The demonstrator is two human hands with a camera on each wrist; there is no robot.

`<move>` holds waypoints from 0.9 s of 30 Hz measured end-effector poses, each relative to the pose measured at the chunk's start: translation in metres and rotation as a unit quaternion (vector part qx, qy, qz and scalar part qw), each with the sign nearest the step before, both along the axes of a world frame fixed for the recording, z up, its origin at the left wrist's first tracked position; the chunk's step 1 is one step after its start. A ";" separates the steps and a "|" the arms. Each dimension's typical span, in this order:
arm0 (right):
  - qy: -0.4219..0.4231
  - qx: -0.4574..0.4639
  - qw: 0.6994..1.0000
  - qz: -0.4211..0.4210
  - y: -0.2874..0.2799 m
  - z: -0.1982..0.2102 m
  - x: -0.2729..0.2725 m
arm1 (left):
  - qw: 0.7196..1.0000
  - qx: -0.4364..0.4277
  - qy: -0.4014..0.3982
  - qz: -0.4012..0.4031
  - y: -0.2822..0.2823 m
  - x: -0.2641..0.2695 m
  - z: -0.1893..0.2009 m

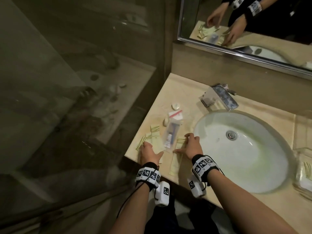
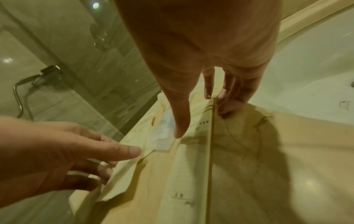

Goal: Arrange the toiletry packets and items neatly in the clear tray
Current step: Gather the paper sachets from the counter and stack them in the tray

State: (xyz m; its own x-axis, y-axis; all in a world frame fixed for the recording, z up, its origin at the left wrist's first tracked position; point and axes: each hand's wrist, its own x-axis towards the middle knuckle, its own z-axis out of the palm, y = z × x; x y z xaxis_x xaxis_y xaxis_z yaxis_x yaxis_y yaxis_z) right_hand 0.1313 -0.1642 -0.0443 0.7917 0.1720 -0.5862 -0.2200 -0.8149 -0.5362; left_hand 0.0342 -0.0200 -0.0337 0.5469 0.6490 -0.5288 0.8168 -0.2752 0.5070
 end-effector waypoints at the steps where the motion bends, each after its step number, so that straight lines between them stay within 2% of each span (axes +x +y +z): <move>1: -0.007 -0.007 1.000 0.003 0.002 -0.001 -0.001 | 1.000 0.010 0.006 -0.001 0.000 0.001 0.000; 6: -0.039 -0.038 0.999 0.008 0.006 -0.003 -0.002 | 1.000 0.023 0.013 -0.004 0.005 0.005 -0.003; 11: -0.048 -0.043 0.998 0.016 0.007 -0.002 -0.001 | 1.000 -0.019 -0.005 -0.021 0.012 0.007 -0.002; 16: -0.033 -0.036 0.999 0.011 0.006 -0.003 0.001 | 0.997 -0.062 -0.036 0.013 0.019 0.008 0.004; 21: -0.045 -0.070 0.995 0.049 0.010 0.001 0.003 | 0.995 -0.069 -0.061 0.047 0.025 0.006 0.013; 27: -0.039 -0.047 0.996 0.065 0.008 -0.001 0.006 | 0.993 -0.058 -0.086 0.061 0.026 0.006 0.021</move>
State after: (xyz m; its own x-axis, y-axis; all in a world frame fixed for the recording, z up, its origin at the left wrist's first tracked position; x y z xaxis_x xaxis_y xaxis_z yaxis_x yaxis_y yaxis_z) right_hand 0.1378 -0.1559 -0.0451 0.8100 0.2237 -0.5422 -0.0702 -0.8808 -0.4683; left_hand 0.0402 0.0061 -0.0125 0.5571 0.6560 -0.5091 0.7390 -0.1120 0.6643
